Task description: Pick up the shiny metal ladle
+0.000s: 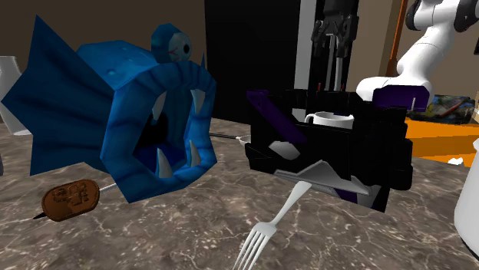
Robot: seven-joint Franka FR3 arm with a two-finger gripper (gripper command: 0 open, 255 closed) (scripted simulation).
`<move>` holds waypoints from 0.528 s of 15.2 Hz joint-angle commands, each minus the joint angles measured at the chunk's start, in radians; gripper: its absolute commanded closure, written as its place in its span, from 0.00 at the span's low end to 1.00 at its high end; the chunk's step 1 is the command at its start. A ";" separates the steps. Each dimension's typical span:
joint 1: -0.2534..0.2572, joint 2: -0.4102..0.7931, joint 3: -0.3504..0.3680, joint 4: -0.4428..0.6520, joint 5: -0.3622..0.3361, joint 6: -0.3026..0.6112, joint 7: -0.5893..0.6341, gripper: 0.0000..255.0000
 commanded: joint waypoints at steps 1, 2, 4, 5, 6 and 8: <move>0.000 0.000 0.000 0.000 0.000 0.000 0.000 0.00; -0.009 0.025 0.010 -0.006 0.009 0.033 0.036 0.00; -0.028 0.079 0.031 -0.013 0.025 0.099 0.106 0.00; -0.037 0.108 0.041 -0.014 0.032 0.131 0.141 0.00; -0.047 0.137 0.051 -0.014 0.038 0.163 0.176 0.00; -0.067 0.200 0.069 -0.009 0.048 0.225 0.245 0.00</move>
